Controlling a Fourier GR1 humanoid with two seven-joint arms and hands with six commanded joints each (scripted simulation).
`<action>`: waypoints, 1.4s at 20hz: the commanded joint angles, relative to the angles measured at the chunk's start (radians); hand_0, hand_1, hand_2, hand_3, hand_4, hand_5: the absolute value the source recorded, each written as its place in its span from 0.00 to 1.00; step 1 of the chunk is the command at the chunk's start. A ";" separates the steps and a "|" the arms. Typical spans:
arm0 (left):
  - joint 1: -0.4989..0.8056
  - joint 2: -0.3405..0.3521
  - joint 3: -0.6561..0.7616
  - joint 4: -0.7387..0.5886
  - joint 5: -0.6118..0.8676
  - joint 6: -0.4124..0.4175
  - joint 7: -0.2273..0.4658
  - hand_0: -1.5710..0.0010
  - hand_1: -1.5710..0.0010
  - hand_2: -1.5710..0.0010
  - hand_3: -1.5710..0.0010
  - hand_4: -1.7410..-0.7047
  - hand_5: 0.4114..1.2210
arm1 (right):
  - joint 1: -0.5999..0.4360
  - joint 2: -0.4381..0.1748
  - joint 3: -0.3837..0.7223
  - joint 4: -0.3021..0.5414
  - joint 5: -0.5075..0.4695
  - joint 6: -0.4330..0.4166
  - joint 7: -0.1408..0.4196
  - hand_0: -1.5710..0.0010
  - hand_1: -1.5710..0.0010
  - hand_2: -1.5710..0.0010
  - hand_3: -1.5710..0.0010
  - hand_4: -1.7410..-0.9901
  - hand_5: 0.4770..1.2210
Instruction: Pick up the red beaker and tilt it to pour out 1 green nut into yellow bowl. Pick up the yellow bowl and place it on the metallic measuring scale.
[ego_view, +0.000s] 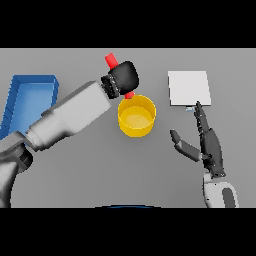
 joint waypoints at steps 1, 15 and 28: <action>-0.007 0.000 -0.018 0.008 -0.015 0.013 -0.017 0.00 0.00 0.00 0.01 0.00 1.00 | -0.007 -0.001 -0.005 0.002 -0.009 0.003 -0.004 1.00 1.00 1.00 1.00 0.79 0.12; -0.260 -0.017 -0.175 0.105 -0.210 0.080 -0.113 0.00 0.00 0.00 0.00 0.01 1.00 | -0.001 -0.002 -0.008 -0.017 -0.008 -0.004 0.001 1.00 1.00 1.00 1.00 0.80 0.12; -0.462 0.246 0.548 0.538 0.329 0.060 0.093 0.00 0.00 0.00 0.03 0.00 1.00 | -0.033 -0.001 0.007 0.031 -0.023 0.028 -0.045 1.00 1.00 1.00 1.00 0.83 0.14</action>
